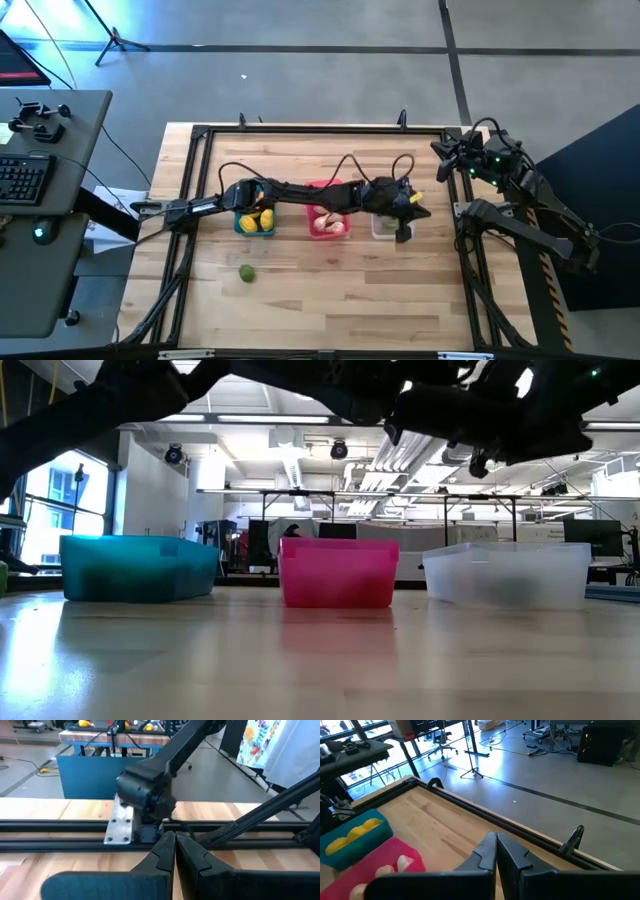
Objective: Sort produce into baskets
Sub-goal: Put the green lime into the white bin
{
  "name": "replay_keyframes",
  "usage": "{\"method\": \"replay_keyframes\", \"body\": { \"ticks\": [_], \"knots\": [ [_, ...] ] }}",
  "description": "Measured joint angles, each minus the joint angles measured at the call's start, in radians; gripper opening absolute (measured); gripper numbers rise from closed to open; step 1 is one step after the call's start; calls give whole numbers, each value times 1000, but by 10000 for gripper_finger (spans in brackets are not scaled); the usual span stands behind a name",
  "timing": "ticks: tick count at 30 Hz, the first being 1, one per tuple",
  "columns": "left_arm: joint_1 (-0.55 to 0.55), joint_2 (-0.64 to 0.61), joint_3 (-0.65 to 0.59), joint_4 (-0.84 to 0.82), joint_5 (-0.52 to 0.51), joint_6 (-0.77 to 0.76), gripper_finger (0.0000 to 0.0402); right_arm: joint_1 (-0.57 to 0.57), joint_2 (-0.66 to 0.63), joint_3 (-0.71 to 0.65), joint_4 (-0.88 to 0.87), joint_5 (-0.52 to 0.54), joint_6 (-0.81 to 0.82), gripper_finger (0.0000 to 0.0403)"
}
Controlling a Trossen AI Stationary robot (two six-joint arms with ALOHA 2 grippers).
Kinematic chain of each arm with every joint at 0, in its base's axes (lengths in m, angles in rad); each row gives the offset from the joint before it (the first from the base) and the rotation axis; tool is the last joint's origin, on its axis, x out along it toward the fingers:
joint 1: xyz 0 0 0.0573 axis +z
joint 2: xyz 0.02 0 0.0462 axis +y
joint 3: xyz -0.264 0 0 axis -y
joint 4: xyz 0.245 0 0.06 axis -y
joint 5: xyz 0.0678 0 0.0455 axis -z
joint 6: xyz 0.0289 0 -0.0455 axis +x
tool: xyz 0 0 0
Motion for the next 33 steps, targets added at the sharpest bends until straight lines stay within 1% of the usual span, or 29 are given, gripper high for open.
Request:
{"method": "replay_keyframes", "body": {
  "ticks": [5,10,13,17,22,25,30,33],
  "knots": [
    [-52,0,0,-2,-64,12,0,0,0,0,-3,-22,-3,0],
    [-94,-1,0,-42,-67,-22,0,0,0,0,-9,-53,-21,0],
    [-120,-29,0,-122,-91,-19,0,0,0,0,-13,-54,-22,0],
    [-142,-116,1,-245,-109,3,0,0,1,0,-16,-60,-21,0],
    [-138,-220,2,-424,-182,27,0,0,0,0,-15,-61,-32,0],
    [-127,-267,2,-544,-205,31,0,0,0,0,-16,-61,-45,0],
    [-120,-328,1,-838,-266,17,0,0,1,0,-16,-78,-48,0],
    [-126,-359,1,-986,-276,15,0,0,1,0,-16,-85,-48,0]
  ]
}}
